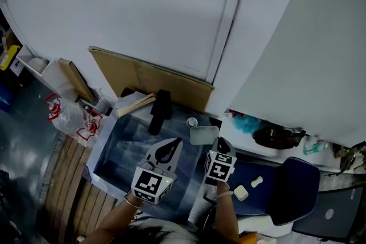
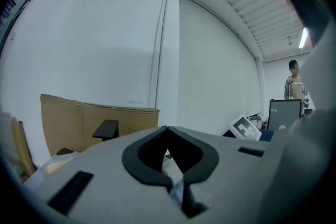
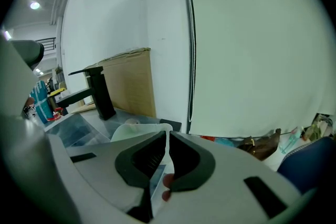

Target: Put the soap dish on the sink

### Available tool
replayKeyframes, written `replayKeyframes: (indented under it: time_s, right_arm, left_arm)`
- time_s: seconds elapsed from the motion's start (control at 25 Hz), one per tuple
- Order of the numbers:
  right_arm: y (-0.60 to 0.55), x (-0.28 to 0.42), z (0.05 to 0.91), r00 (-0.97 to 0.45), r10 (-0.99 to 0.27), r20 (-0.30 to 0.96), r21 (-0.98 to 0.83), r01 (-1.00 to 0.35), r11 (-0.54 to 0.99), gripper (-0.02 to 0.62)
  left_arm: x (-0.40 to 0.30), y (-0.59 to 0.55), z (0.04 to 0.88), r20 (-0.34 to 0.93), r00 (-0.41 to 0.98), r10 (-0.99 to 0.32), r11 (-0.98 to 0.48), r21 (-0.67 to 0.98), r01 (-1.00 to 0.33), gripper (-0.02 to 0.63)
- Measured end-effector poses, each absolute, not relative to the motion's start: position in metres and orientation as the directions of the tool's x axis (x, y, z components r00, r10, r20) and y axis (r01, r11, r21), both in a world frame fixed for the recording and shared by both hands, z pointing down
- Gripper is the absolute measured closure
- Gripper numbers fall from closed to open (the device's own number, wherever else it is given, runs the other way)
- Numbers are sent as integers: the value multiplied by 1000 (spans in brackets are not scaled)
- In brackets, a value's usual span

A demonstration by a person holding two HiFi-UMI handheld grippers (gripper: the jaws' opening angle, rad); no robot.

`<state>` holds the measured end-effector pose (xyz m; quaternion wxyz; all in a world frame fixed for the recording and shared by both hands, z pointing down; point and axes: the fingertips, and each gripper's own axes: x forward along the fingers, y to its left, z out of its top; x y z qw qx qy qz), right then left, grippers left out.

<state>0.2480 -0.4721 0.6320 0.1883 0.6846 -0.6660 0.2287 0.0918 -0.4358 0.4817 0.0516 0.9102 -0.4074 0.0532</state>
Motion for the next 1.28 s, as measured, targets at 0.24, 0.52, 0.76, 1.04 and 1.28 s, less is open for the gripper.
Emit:
replayKeyframes:
  time_s: [0.24, 0.52, 0.76, 1.04, 1.28]
  right_arm:
    - [-457, 242, 619, 8, -838, 545, -35, -999, -32, 561]
    - [-438, 228, 601, -5, -857, 515, -37, -999, -16, 561]
    - [-418, 215, 580, -8, -878, 478, -32, -999, -8, 561]
    - [-388, 204, 555, 1, -903, 431, -29, -999, -16, 564]
    - [-360, 192, 530, 1, -928, 373, -21, -1000, -10, 566]
  left_arm:
    - [85, -422, 472, 116, 655, -747, -655, 44, -754, 598]
    - [76, -399, 462, 97, 653, -751, -652, 40, -757, 598]
    - [67, -376, 450, 74, 654, -753, -654, 29, -756, 598]
    - [57, -346, 437, 45, 661, -749, -661, 19, -750, 598]
    - [47, -322, 426, 24, 665, -747, -664, 21, -747, 598]
